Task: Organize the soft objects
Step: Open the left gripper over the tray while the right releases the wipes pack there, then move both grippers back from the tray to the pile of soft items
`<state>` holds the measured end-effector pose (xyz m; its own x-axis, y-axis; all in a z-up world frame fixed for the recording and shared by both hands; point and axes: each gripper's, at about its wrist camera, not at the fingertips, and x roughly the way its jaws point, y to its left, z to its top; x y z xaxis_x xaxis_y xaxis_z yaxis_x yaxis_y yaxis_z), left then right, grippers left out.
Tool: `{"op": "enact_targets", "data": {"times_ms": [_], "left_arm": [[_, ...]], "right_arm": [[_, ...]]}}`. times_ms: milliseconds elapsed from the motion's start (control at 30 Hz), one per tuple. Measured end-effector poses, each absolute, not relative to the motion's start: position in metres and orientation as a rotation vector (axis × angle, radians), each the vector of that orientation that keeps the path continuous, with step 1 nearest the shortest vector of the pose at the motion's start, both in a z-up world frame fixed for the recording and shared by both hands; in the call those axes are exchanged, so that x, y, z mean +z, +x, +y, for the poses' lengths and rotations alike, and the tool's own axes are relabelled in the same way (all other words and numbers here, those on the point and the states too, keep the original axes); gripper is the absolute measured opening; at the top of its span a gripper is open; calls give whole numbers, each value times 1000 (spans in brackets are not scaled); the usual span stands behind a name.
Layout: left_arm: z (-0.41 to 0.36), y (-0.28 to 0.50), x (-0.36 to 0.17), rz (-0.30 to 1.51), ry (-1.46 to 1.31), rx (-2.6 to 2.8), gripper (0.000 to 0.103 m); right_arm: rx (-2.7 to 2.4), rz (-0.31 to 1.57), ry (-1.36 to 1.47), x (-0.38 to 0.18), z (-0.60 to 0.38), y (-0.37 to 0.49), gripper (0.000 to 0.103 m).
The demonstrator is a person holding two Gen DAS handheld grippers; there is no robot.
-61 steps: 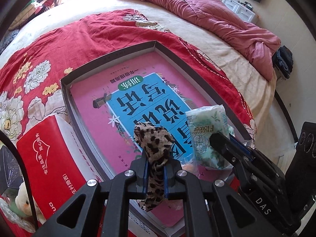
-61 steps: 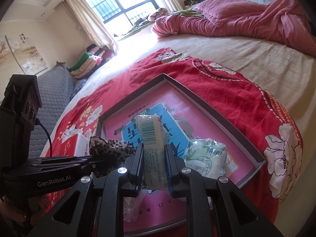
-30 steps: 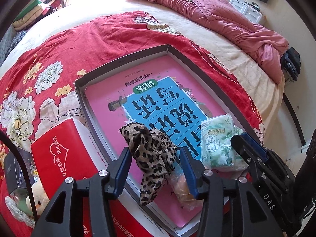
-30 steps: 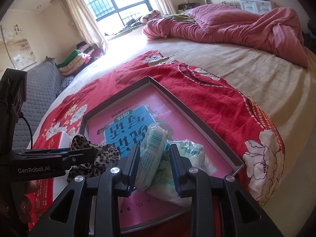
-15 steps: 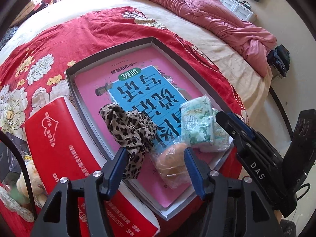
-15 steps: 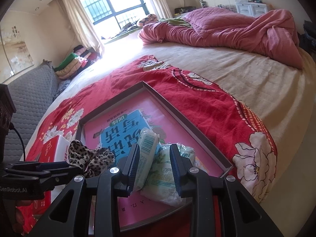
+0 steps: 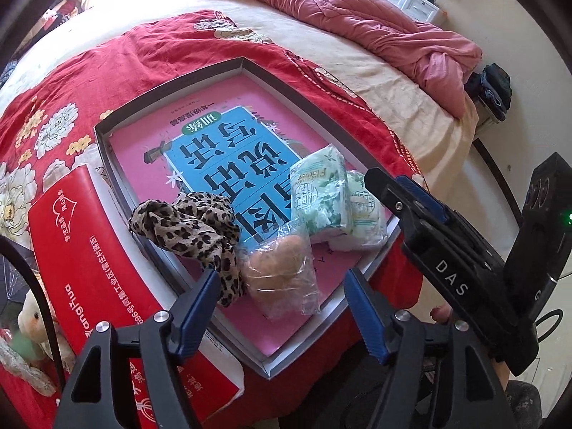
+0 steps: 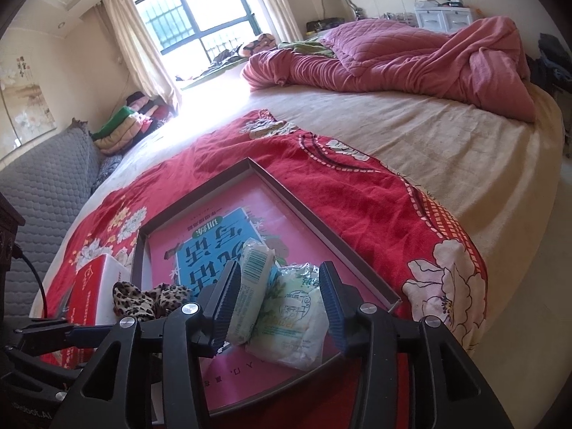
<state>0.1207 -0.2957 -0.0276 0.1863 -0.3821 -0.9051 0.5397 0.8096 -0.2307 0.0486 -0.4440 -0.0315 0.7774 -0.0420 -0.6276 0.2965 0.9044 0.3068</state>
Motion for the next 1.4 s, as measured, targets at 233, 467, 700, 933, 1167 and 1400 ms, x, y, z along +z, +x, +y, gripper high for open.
{"op": "enact_targets", "data": {"times_ms": [233, 467, 700, 933, 1167, 1400], "left_arm": [[-291, 111, -14, 1175, 145, -646, 77], [-275, 99, 8, 1110, 124, -630, 83], [-259, 86, 19, 1065, 123, -601, 85], [-236, 80, 24, 1050, 74, -576, 86], [-217, 72, 31, 1025, 64, -549, 86], [-196, 66, 41, 1001, 45, -534, 86]], "right_arm": [[-219, 671, 407, -33, -445, 43, 56], [-246, 618, 334, -20, -432, 33, 70], [-247, 573, 295, -9, -417, 25, 74], [-259, 542, 263, 2, -402, 19, 80], [-264, 505, 256, 22, -393, 8, 80], [-226, 473, 237, 47, -378, 0, 80]]}}
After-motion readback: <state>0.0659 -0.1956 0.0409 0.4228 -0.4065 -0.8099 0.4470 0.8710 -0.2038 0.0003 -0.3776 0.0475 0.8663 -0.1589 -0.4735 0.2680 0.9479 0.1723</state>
